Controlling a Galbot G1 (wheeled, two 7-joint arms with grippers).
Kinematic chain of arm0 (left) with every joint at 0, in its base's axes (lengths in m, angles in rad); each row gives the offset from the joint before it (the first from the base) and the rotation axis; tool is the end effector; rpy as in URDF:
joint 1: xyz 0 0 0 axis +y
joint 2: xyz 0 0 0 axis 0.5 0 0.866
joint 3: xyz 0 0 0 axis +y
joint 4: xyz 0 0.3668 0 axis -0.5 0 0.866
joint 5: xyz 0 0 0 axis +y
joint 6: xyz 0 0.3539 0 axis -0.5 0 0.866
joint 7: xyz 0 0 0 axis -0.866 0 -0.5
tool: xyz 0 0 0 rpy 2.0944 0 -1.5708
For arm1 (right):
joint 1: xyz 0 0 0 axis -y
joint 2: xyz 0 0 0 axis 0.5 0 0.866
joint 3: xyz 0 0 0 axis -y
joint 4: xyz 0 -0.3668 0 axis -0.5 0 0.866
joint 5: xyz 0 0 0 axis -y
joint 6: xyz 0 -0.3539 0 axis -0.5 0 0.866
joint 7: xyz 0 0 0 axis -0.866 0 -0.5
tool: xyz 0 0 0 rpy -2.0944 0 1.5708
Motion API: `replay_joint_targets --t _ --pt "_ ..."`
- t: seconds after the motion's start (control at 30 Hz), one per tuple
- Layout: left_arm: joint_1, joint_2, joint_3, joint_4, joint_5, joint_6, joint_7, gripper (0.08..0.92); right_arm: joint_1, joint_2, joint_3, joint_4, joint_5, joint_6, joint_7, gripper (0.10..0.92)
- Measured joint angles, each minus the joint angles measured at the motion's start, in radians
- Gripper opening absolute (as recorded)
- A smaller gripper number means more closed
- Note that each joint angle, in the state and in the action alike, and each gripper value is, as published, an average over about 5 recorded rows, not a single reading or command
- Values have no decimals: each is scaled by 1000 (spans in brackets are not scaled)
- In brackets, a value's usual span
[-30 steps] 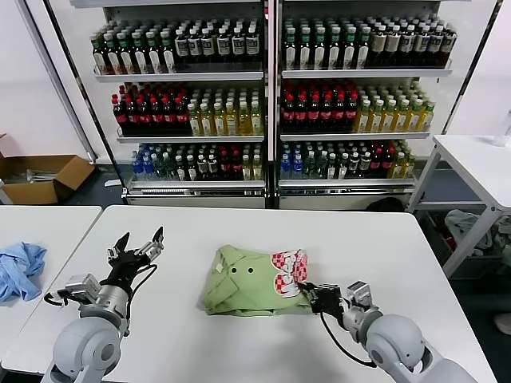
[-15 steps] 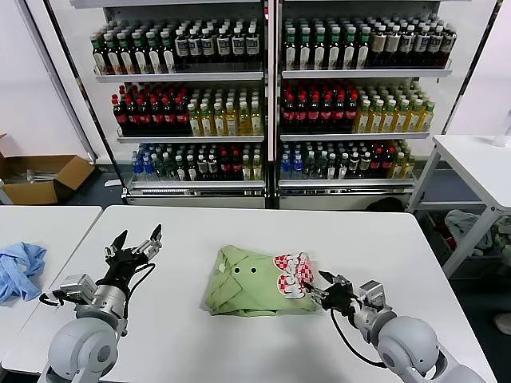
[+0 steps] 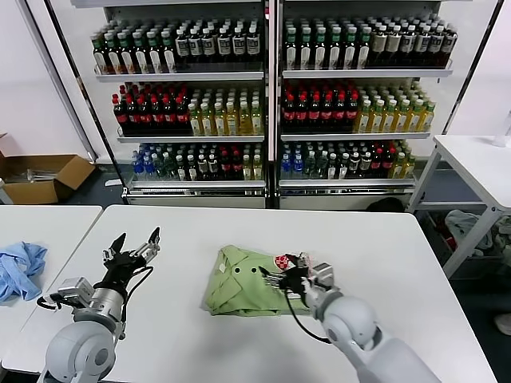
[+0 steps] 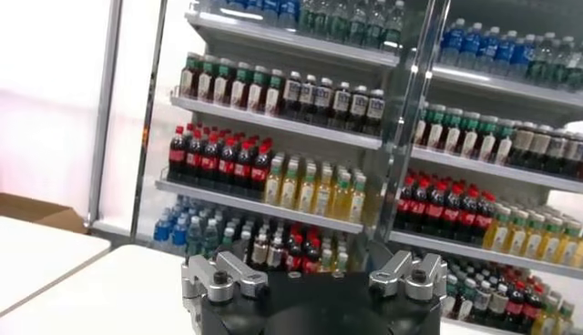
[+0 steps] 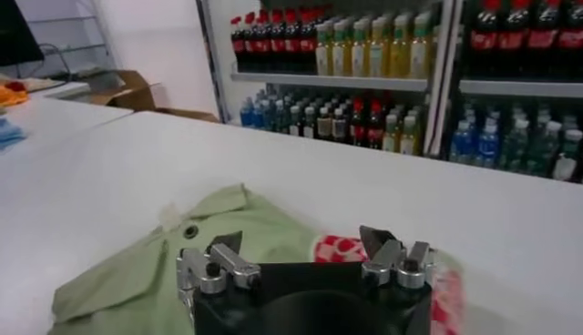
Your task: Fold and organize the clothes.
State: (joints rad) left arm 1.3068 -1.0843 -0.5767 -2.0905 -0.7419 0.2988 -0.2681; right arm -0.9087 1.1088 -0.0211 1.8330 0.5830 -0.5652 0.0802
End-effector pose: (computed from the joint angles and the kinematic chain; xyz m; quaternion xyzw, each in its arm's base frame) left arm 0.2551 0.1037 -0.2346 0.0034 -0.9923 0.1063 0.0631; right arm 0.3344 0.0359 -0.2817 0.2706 -0.9360 0.0232 0.2240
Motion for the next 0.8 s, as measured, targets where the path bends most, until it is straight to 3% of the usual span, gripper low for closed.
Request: replay_joint_targets --t 0.47,0.8 --pt "5 -6 -11 29 -2 -13 22 823 49 46 -104 -81 -80 4 -22 823" --pt "25 15 -42 29 -7 -15 62 823 52 -14 22 53 -15 51 1 823"
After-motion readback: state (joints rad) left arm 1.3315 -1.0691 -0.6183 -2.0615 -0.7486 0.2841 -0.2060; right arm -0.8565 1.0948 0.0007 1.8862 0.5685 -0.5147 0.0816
